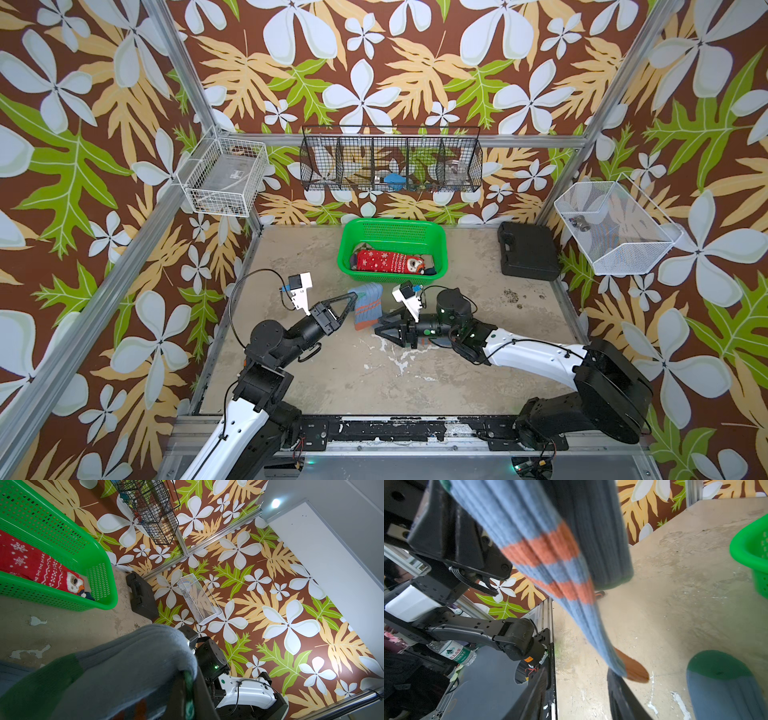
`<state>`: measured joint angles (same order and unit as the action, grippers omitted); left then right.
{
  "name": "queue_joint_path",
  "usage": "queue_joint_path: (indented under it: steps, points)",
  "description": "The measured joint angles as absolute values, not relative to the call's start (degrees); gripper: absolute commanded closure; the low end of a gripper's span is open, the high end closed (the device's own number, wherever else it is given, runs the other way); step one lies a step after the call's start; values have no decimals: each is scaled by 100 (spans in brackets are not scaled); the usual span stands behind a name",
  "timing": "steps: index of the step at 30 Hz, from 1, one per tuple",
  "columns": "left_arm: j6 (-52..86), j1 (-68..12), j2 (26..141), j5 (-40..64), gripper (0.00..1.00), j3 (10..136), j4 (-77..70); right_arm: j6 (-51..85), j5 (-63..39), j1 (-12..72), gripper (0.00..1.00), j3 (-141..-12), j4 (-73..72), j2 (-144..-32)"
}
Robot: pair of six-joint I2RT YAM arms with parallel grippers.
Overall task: Place the socks together as a pair
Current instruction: Place the sock at the center of the board.
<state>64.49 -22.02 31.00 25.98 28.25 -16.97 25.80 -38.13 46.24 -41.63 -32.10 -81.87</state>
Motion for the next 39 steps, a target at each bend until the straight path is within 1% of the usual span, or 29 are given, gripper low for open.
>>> queue_joint_path:
  steps: [4, 10, 11, 12, 13, 15, 16, 18, 19, 22, 26, 29, 30, 32, 33, 34, 35, 37, 39]
  points:
    - [6449, -2202, 3059, 2598, 100, 2847, -1695, 2397, -3433, 4624, 49, -4167, -2971, -8123]
    - [6449, -2204, 3048, 2604, 100, 2853, -1695, 2421, -3503, 4644, 50, -4204, -3135, -8267]
    - [6449, -2204, 3046, 2622, 100, 2856, -1695, 2456, -3555, 4654, 52, -4213, -3205, -8298]
    - [6449, -2206, 3044, 2641, 100, 2858, -1695, 2508, -3614, 4670, 57, -4226, -3282, -8326]
    - [6447, -2206, 3044, 2650, 100, 2862, -1695, 2519, -3675, 4687, 66, -4235, -3367, -8348]
    - [6414, -2206, 3044, 2644, 100, 2864, -1680, 2578, -3817, 4703, 79, -4233, -3527, -8366]
    - [6381, -2206, 3044, 2644, 100, 2864, -1640, 2707, -3907, 4713, 85, -4200, -3616, -8355]
    - [6250, -2206, 3044, 2628, 99, 2864, -1509, 2764, -4045, 4718, 93, -4053, -3684, -8250]
    - [6143, -2206, 3037, 2585, 98, 2832, -1463, 2871, -4108, 4718, 96, -3951, -3660, -8152]
    - [5765, -2206, 2945, 2434, 92, 2449, -1350, 2971, -4233, 4722, 100, -3736, -3356, -7876]
    - [5448, -2206, 2567, 2233, 89, 1411, -1068, 2932, -4307, 4722, 100, -3610, -2484, -7721]
    - [5391, -2206, 2056, 2143, 80, 637, -932, 2679, -4287, 4722, 100, -3667, -1546, -7800]
    - [5393, -2209, 1868, 2128, 75, 412, -886, 2585, -4248, 4722, 100, -3686, -1229, -7843]
    - [5395, -2217, 1586, 2128, 59, 115, -834, 2364, -4143, 4720, 100, -3686, -672, -7911]
    - [5393, -2220, 1466, 2130, 46, 36, -773, 2244, -4062, 4713, 100, -3699, -366, -7946]
    - [5411, -2220, 1361, 2132, 36, 27, -742, 2137, -3979, 4709, 100, -3723, -86, -7992]
    - [5413, -2220, 1262, 2139, 30, 25, -792, 2038, -3883, 4698, 100, -3743, 128, -8031]
    - [5411, -2220, 1166, 2152, 21, 25, -843, 1903, -3664, 4685, 100, -3763, 495, -8114]
    - [5389, -2222, 1188, 2121, 17, 25, -816, 1837, -3426, 4681, 100, -3760, 770, -8189]
